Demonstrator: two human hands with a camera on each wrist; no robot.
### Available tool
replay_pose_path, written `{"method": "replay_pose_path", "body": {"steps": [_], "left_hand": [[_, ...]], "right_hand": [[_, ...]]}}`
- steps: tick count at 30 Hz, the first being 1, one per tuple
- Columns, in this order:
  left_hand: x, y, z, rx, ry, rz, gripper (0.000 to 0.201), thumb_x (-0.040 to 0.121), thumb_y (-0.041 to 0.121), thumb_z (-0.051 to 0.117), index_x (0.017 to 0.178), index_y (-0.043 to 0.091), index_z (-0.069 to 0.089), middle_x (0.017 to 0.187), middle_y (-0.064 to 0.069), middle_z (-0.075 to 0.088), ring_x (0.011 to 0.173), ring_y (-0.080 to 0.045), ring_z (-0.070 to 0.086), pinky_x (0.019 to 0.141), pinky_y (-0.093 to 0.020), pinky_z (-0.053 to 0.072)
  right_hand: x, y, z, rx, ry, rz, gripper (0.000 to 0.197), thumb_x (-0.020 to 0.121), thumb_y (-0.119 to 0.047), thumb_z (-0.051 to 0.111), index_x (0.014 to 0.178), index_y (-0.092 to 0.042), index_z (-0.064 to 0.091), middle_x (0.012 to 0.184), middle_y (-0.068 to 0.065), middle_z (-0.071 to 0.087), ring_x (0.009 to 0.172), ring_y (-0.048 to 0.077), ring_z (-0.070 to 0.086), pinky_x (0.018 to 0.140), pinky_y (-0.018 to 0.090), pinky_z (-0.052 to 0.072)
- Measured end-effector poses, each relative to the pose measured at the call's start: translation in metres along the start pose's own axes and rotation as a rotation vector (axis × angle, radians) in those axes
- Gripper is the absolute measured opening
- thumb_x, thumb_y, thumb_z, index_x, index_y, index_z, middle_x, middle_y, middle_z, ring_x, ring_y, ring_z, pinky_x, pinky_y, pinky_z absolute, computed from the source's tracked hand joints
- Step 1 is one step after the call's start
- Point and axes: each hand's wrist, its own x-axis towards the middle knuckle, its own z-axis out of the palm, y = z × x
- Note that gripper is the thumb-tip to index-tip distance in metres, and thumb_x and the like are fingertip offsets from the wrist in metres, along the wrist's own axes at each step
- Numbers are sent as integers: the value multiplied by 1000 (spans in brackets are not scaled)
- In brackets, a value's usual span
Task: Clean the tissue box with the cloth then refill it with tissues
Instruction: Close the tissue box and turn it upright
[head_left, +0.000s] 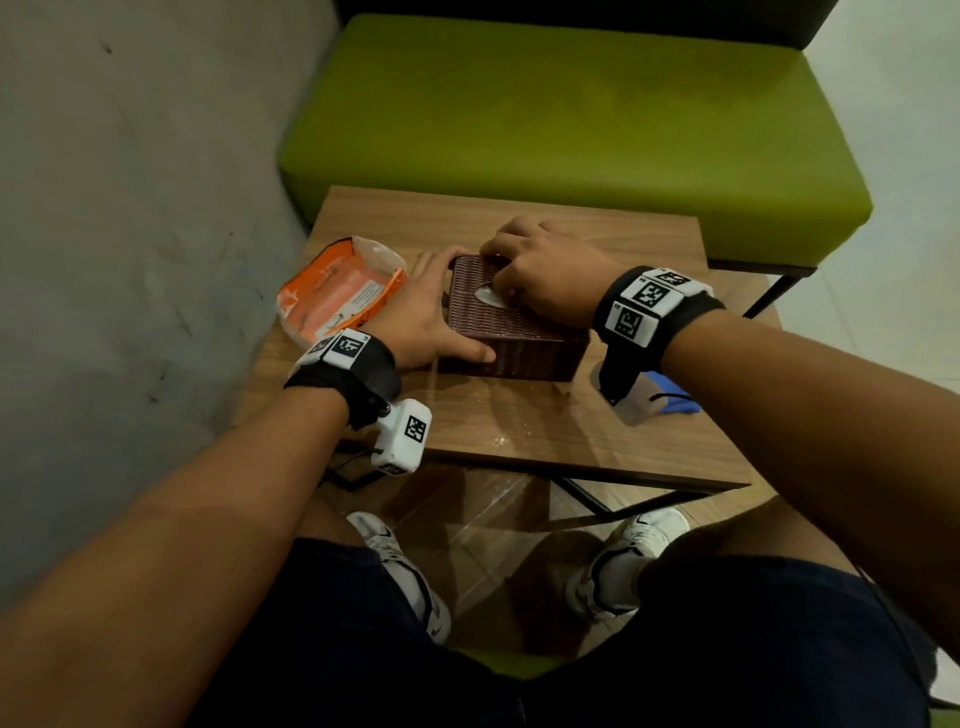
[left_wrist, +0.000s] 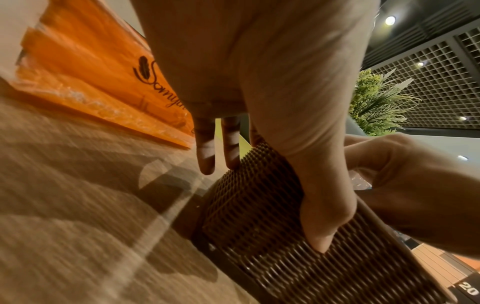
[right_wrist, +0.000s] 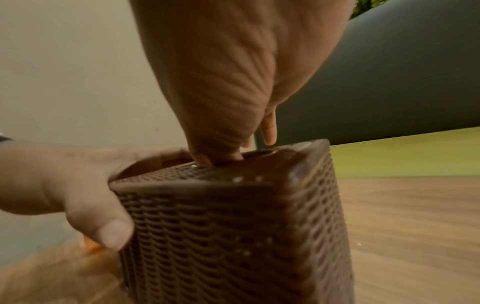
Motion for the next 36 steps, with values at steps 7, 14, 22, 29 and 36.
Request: {"method": "replay_pose_path", "body": {"steps": [7, 14, 22, 29, 36], "left_hand": [[3, -1, 0, -11, -5, -14, 125, 58, 32, 105, 160, 22, 32, 149, 3, 38, 133, -17, 46, 110, -33, 47], [11, -1, -2, 28, -7, -26, 128, 55, 39, 104, 160, 24, 32, 147, 3, 40, 135, -18, 44, 115, -43, 46], [14, 4, -5, 25, -18, -42, 126, 57, 34, 105, 160, 24, 33, 142, 2, 41, 128, -21, 49, 110, -43, 49], [14, 4, -4, 36, -15, -41, 126, 55, 37, 105, 159, 27, 33, 144, 4, 41, 130, -20, 49, 112, -46, 50], [10, 8, -6, 29, -10, -44, 131, 59, 38, 104, 164, 25, 27, 148, 1, 40, 134, -20, 46, 115, -41, 45]], "right_hand": [[-6, 5, 7, 77, 94, 5, 12, 96, -20, 63, 98, -14, 74, 151, 18, 53, 139, 41, 45, 104, 55, 46], [-12, 13, -12, 169, 189, 88, 7, 97, -16, 68, 94, -12, 72, 147, 17, 57, 129, 39, 49, 93, 51, 50], [-11, 13, -29, 167, 206, 93, 5, 98, -18, 69, 95, -15, 71, 146, 13, 58, 132, 34, 48, 92, 43, 45], [-16, 14, -27, 173, 208, 96, 9, 98, -20, 70, 103, -16, 76, 143, 12, 60, 130, 33, 49, 93, 44, 47], [-36, 34, -32, 444, 438, 305, 19, 99, -28, 68, 115, -20, 75, 121, 6, 68, 112, 26, 62, 95, 42, 50]]}}
